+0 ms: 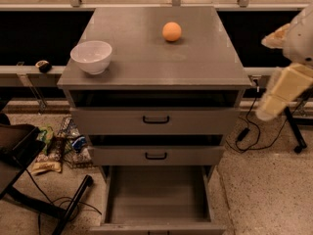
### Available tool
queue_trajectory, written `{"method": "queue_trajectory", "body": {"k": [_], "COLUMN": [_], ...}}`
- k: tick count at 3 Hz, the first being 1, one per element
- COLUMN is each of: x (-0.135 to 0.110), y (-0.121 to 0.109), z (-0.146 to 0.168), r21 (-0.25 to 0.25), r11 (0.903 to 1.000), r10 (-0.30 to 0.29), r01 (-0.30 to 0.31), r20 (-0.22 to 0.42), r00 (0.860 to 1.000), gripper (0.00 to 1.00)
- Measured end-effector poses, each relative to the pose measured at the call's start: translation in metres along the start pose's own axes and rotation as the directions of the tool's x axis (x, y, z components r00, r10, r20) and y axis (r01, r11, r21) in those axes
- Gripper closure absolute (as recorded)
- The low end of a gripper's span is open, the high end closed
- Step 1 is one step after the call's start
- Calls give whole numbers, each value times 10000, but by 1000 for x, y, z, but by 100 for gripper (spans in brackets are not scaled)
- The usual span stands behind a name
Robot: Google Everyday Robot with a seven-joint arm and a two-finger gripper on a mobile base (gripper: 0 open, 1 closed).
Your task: Place orange into bottom drawer
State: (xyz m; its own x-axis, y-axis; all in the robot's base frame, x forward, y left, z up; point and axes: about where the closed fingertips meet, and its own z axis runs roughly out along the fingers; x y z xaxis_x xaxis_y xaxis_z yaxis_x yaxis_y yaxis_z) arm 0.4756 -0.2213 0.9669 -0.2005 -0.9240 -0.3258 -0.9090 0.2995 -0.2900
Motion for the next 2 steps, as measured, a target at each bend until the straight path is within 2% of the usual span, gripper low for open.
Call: {"method": "queue_trajectory", "body": {"k": [1,2], "x": [-23,-39], "y": [-88,-144], "z": [37,57], "r21": [793,1080], "r11": [9910,9755], "r10": [842,1308], "r01": [-1075,-1919], "r20": [2535,4169], "r00": [9637,8995], "gripper": [0,0]}}
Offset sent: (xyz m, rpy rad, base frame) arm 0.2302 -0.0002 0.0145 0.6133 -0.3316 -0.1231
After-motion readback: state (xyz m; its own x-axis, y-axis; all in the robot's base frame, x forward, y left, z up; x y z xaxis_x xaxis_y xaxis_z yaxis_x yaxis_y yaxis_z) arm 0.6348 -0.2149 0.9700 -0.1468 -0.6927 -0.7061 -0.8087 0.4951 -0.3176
